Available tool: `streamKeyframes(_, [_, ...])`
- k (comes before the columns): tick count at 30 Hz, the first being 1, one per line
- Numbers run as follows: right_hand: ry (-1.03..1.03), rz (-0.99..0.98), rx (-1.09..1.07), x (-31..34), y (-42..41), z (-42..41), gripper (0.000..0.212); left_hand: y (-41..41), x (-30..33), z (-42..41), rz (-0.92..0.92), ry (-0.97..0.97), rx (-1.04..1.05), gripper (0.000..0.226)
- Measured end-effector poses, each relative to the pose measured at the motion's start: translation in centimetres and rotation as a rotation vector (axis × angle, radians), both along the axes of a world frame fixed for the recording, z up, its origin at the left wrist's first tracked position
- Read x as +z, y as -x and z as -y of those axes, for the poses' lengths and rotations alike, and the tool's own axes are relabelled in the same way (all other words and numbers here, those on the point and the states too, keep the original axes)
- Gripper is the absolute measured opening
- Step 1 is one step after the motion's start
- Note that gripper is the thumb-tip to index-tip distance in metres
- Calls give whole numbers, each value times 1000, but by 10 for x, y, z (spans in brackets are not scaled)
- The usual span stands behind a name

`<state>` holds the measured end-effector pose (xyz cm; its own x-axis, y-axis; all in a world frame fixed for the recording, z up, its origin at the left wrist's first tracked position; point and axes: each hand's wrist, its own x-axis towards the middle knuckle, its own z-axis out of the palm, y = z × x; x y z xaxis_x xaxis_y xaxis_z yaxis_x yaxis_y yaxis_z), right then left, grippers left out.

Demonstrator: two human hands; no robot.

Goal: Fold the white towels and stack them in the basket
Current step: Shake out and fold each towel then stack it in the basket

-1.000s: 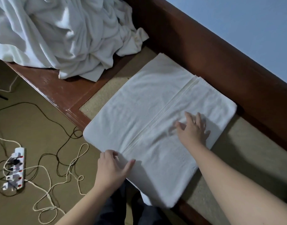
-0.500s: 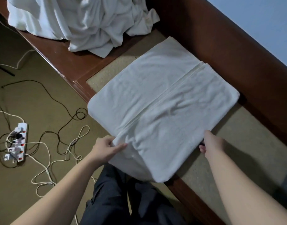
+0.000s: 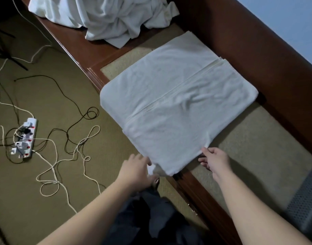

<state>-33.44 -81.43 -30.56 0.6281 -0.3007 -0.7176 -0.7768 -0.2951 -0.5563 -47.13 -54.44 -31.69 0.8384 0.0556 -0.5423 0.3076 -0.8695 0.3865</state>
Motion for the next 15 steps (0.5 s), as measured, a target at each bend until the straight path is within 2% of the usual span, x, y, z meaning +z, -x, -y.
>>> streamKeyframes(3, [17,24,-17,-3,8,-6,22,2,-12,37,-4,-30,-44,64])
streamKeyframes(6, [-6,51,-14,-4,16,-19,26,-2,-32,51,123,-48,-11,45])
streamKeyframes(9, [-79,25,36,-1,27,-30,25,10,-51,49,281,-56,-113,25])
streamKeyframes(15, [-43,53,162,-8,45,-20,27,38,-44,57,380,-125,-201,30])
